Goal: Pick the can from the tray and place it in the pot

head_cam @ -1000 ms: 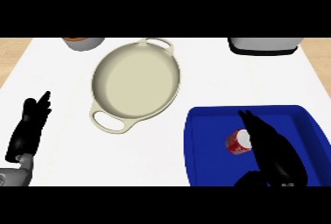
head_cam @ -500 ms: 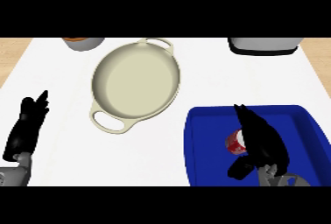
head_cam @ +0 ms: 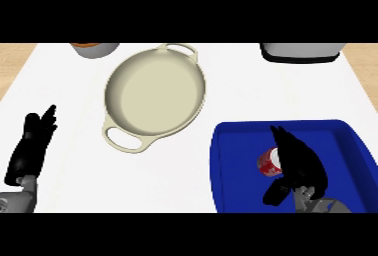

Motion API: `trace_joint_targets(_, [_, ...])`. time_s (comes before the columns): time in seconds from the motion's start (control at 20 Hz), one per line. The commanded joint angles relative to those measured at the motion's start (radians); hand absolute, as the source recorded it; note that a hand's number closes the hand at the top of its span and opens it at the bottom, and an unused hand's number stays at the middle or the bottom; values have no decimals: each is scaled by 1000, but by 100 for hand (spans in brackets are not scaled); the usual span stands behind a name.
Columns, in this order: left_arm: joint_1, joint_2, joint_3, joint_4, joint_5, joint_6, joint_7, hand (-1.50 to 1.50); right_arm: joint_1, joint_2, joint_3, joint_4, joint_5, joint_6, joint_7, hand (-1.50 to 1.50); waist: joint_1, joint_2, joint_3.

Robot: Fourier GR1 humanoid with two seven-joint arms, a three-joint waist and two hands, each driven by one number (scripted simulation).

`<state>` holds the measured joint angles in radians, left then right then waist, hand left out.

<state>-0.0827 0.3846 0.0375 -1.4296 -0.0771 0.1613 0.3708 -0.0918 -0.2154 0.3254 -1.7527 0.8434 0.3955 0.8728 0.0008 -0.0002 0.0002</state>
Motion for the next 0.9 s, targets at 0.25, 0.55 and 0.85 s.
trace_joint_targets(0.25, [59, -36, 24, -87, -45, -33, 29, 0, -32, 48, -55, 187, 36, -42, -89, -150, 4, 0, 0])
trace_joint_targets(0.55, [-30, -53, 65, -33, -70, -61, 25, 0, -57, 47, -116, 232, 37, -49, -167, -150, 1, 1, 0])
trace_joint_targets(0.85, [-24, -57, 84, -77, -72, -91, 74, 0, 2, 80, -93, 217, 53, -78, -196, 150, 0, 0, 0])
